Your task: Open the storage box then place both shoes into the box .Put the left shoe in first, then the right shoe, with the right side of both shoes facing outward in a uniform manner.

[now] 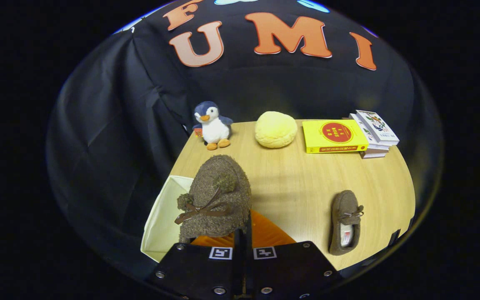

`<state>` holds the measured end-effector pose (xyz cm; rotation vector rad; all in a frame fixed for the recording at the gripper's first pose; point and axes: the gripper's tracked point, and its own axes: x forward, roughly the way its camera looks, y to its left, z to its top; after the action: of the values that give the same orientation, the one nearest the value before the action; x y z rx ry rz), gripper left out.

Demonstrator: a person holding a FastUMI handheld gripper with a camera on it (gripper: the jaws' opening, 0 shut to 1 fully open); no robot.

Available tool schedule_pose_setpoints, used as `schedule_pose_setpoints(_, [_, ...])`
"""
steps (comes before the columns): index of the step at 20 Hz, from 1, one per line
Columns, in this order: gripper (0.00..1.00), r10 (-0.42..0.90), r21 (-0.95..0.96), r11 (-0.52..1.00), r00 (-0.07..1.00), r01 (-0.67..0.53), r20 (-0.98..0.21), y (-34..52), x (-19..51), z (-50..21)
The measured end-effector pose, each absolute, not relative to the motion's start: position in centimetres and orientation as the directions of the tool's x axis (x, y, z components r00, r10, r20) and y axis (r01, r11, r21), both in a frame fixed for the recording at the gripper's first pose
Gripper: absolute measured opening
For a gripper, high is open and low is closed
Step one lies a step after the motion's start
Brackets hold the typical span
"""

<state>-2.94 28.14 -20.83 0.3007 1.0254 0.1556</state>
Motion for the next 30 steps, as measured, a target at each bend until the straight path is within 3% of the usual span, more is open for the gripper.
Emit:
schedule_pose_setpoints(8, [0.04,0.3,0.32,0.947,0.412,-0.02,-0.86,36.0,-3.6,-23.6])
schedule_pose_setpoints(20, [0.04,0.269,0.295,0.952,0.236,0.08,-0.934,41.6,-5.2,-32.0])
schedule_pose_setpoints(28, [0.2,0.426,0.428,0.904,0.066,0.022,-0.903,44.3,-8.6,-32.7])
schedule_pose_setpoints(30, [0.24,0.493,0.495,0.869,0.085,-0.002,-0.866,44.8,-8.2,-31.3])
